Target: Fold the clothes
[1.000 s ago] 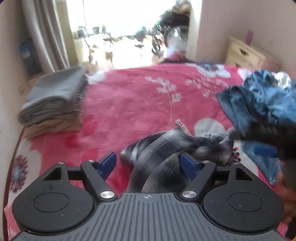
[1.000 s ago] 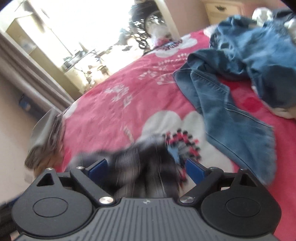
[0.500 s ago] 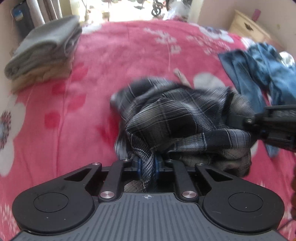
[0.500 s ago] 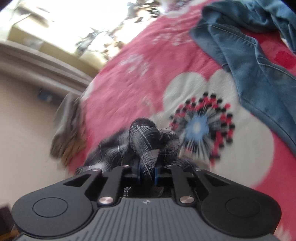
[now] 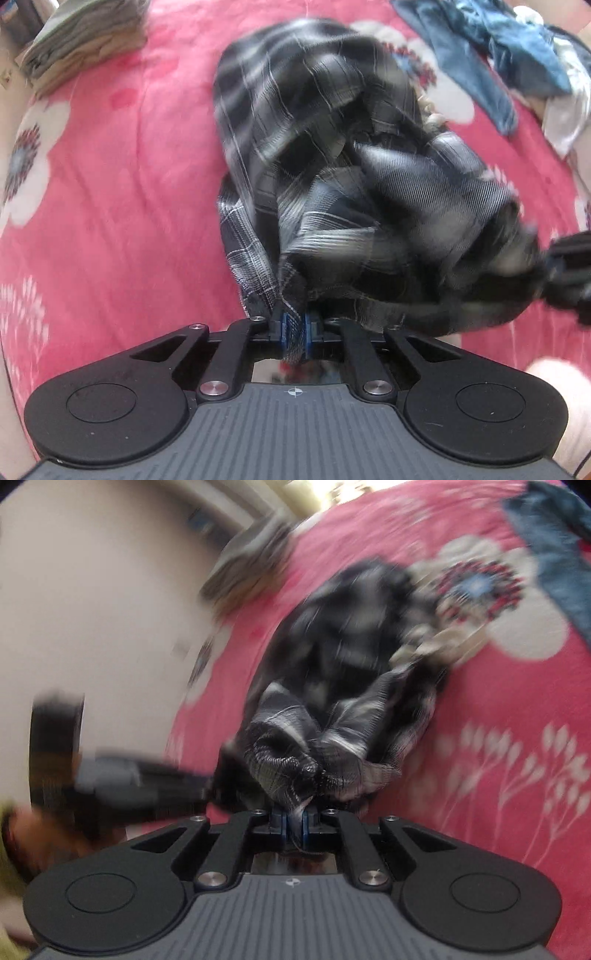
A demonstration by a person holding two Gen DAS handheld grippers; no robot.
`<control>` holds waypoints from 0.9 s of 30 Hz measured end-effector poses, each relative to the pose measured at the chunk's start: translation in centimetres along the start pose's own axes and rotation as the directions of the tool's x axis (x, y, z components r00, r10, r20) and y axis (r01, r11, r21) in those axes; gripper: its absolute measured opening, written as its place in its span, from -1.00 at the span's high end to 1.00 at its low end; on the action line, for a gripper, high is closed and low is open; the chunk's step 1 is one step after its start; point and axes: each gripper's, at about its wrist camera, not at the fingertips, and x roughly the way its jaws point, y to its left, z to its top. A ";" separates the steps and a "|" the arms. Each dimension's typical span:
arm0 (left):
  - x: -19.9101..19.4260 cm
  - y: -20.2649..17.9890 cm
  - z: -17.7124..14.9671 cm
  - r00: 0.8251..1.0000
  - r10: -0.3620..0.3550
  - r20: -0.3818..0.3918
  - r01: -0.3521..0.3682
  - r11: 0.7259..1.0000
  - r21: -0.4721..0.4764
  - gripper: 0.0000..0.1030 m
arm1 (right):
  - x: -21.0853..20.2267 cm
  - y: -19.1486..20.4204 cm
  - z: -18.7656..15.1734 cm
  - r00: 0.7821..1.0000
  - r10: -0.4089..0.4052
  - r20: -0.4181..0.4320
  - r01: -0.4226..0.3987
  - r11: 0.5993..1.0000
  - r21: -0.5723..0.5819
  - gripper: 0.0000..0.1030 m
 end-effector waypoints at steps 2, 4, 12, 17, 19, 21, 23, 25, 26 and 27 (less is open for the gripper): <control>-0.4 0.5 -0.5 1.000 -0.006 -0.007 0.006 1.000 0.000 0.83 | 1.4 0.8 -1.6 0.997 -0.042 -0.064 0.038 0.997 -0.065 0.83; -1.1 0.8 -0.8 1.000 -0.007 0.003 0.007 1.000 0.002 0.61 | 2.3 1.2 -2.6 0.991 -0.079 -0.112 0.070 0.994 -0.085 0.77; -5.7 0.2 -0.4 0.989 0.001 0.146 -0.003 1.000 0.018 0.05 | -1.2 0.9 -4.1 0.994 -0.049 -0.100 0.051 0.998 0.021 0.04; -5.8 -2.3 1.6 0.966 -0.085 0.244 0.075 0.996 0.049 0.01 | -6.0 -4.0 -2.7 0.993 -0.024 0.114 -0.007 0.966 0.258 -0.05; -5.5 -3.8 2.4 0.958 -0.123 0.257 0.108 0.992 0.073 0.01 | -6.1 -6.2 -2.2 0.982 -0.057 0.181 -0.012 0.933 0.361 -0.05; -5.1 -5.2 3.1 0.951 -0.158 0.264 0.133 0.985 0.112 0.01 | -4.5 -8.5 -1.6 0.981 -0.066 0.180 -0.020 0.899 0.437 -0.08; -4.7 -6.5 3.5 0.947 -0.180 0.265 0.138 0.976 0.168 0.01 | -1.8 -10.5 -1.0 0.990 -0.020 0.140 -0.052 0.867 0.496 -0.02; -4.3 -7.4 4.0 0.947 -0.182 0.265 0.127 0.969 0.212 0.00 | 0.4 -10.8 -0.6 0.994 0.034 0.108 -0.085 0.858 0.506 0.03; -4.1 -7.7 4.3 0.947 -0.179 0.266 0.119 0.967 0.227 0.01 | 1.4 -10.9 -0.5 0.994 0.061 0.093 -0.100 0.855 0.508 0.08; -3.9 -8.0 4.6 0.948 -0.177 0.265 0.113 0.964 0.240 0.00 | 2.0 -10.8 -0.4 0.995 0.061 0.078 -0.092 0.860 0.502 0.22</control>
